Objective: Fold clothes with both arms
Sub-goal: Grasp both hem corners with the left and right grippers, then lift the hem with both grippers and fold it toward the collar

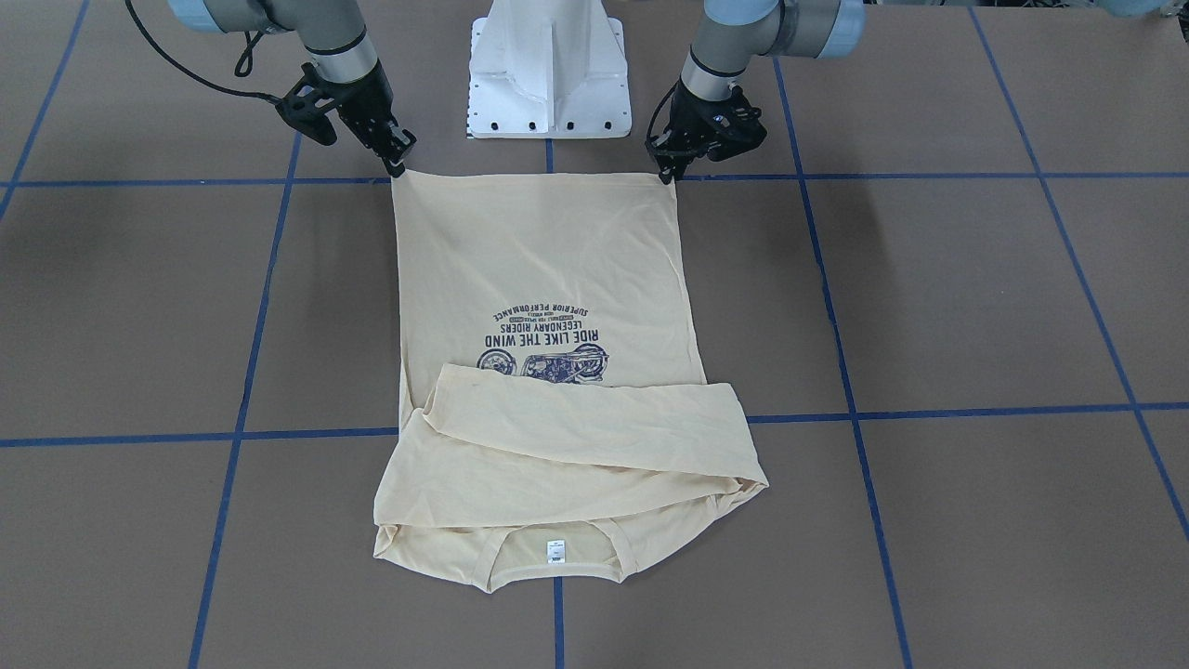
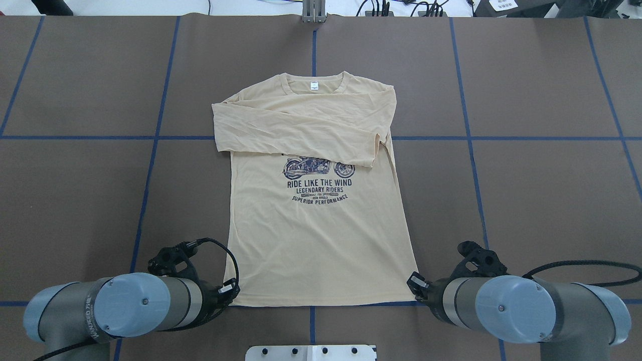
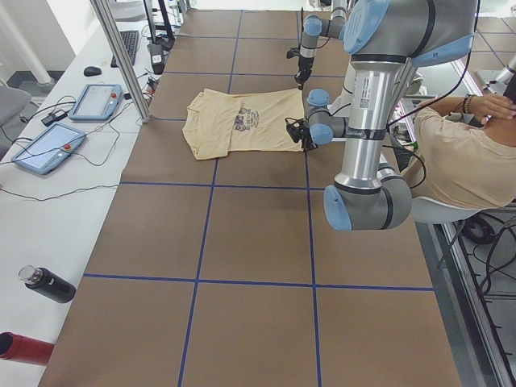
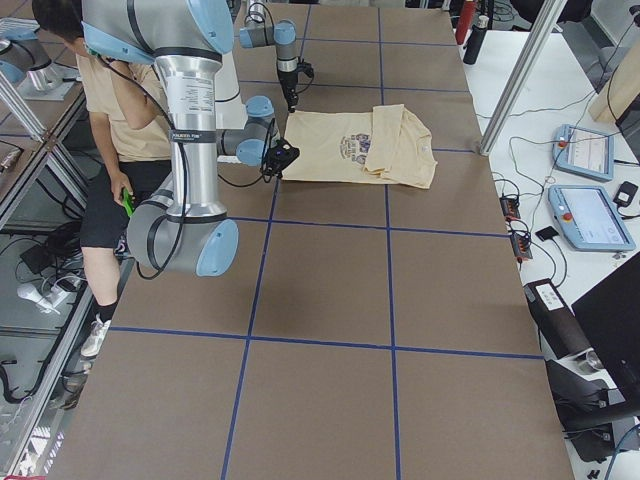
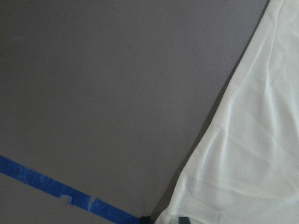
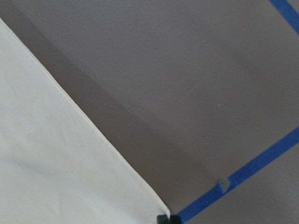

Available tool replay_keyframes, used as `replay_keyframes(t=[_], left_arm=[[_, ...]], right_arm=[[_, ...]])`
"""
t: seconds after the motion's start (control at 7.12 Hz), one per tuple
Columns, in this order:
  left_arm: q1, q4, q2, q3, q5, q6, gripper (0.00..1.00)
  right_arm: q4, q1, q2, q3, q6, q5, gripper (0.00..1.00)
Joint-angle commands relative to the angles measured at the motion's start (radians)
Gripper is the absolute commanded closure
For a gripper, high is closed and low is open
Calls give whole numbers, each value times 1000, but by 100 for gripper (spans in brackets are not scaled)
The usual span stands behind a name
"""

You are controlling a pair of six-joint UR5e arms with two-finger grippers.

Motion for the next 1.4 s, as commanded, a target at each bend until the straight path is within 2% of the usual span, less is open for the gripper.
replay_keyframes(t=[0.0,0.28,0.7,0.98,1.12,1.26], left_arm=[[0,0,-1,-5,-5,3,100],[3,6,-1,-42,-18,6,100],[5,106,-6,-145,-109,18,100],[-5,107,-6,-200,-110,18,100],[-71,106,-18,-201,-136,97,100],[-203,94,-36,-194,-222,217,100]], right_arm=[[0,0,0,4,0,1,100],[-8,-2,-3,43,2,10,100],[-8,-60,-113,177,5,22,100],[-8,-36,-120,211,3,22,100],[-9,24,-104,200,-9,27,100],[-11,118,-65,148,-38,66,100]])
